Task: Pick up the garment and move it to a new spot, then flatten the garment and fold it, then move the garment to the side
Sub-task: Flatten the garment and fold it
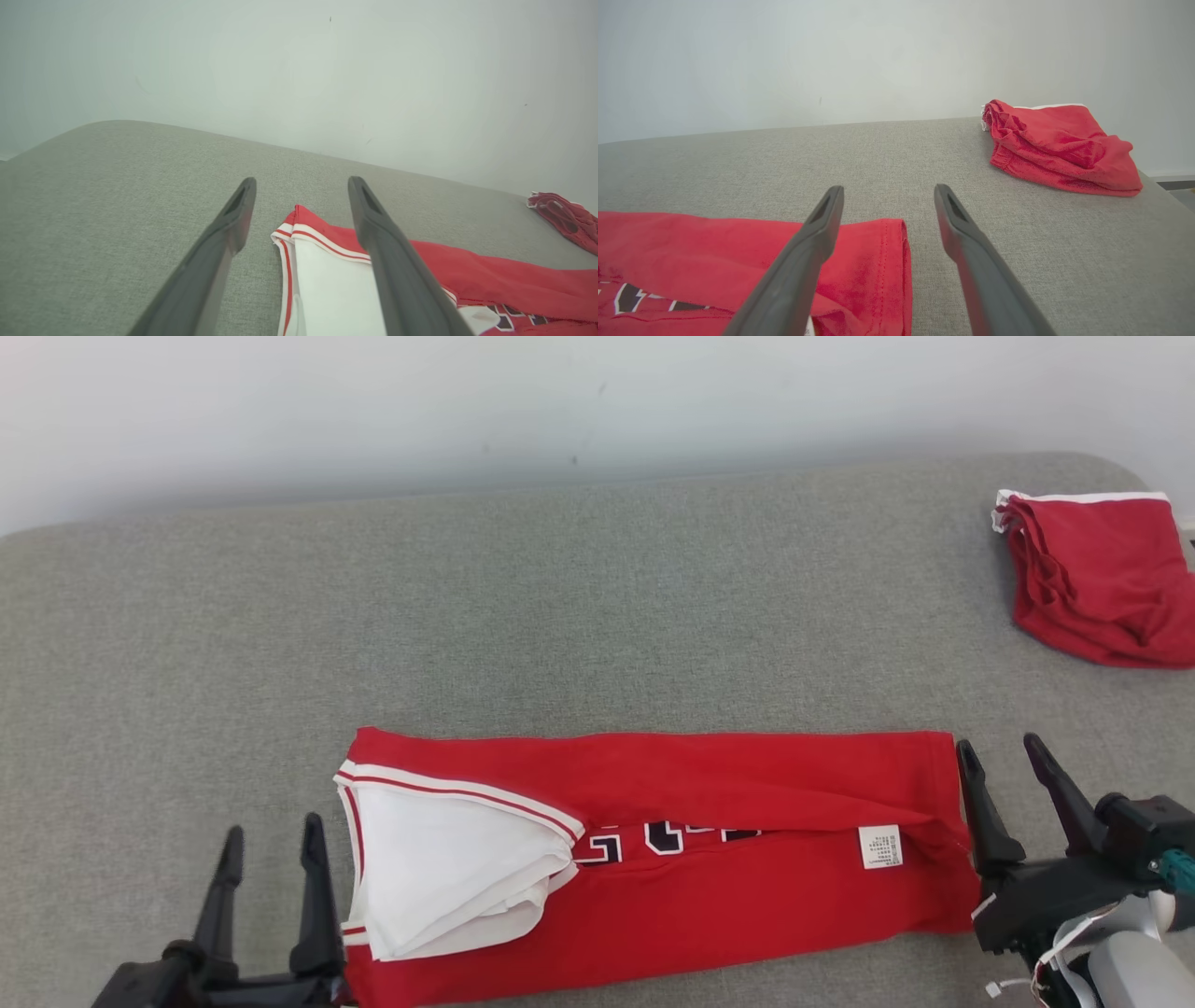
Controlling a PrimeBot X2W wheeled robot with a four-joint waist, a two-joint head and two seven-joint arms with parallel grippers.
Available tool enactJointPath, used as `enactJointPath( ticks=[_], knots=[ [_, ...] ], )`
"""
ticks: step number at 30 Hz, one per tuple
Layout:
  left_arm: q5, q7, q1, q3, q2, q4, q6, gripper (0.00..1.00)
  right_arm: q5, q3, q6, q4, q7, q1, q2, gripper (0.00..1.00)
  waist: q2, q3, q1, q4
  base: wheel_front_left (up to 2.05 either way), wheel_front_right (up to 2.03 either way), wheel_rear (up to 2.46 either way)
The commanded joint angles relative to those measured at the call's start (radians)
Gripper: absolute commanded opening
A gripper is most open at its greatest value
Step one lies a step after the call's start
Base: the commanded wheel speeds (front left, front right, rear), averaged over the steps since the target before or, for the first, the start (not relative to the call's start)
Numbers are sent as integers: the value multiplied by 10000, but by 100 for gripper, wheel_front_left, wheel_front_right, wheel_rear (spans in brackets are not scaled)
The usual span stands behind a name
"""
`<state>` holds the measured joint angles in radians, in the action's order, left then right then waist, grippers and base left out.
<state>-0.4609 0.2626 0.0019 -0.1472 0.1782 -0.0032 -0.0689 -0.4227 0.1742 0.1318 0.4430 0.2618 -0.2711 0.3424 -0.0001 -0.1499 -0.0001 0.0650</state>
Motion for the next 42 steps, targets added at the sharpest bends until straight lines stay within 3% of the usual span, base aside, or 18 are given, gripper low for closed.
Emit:
enactJointPath(
  ticks=[1,12,25,26,27,28,34,42],
  knots=[
    [146,26,132,77,-31,-49,44,100,-62,-22,-28,60,39,88,43,100,1,66,1,-51,0,0,0],
    [1748,27,391,1698,-667,-111,796,100,-370,166,-28,2330,-655,-236,-176,100,1,370,1,-372,0,0,0],
    [2702,27,460,2171,-1031,718,1412,100,-680,557,-28,4333,-1446,-1030,-513,100,1,513,1,-698,0,0,0],
    [2723,27,466,2190,-1052,755,1449,100,-715,653,-28,4453,-1573,-1031,-548,96,1,536,1,-718,0,0,0],
    [2713,27,481,2211,-1079,787,1466,100,-805,733,-28,4519,-1609,-1038,-586,33,1,558,1,-730,0,0,0],
    [2729,27,506,2232,-1100,823,1465,100,-897,762,-28,4550,-1571,-1058,-608,0,1,581,1,-737,0,0,0],
    [2844,27,586,2383,-1185,953,1562,100,-1279,796,-30,4783,-1327,-1305,-149,0,1,751,1,-691,0,0,0],
    [3035,27,632,2474,-1219,1113,1692,100,-1511,293,-30,5222,-980,-1469,1299,0,1,1016,1,-613,0,0,0]
  ],
)
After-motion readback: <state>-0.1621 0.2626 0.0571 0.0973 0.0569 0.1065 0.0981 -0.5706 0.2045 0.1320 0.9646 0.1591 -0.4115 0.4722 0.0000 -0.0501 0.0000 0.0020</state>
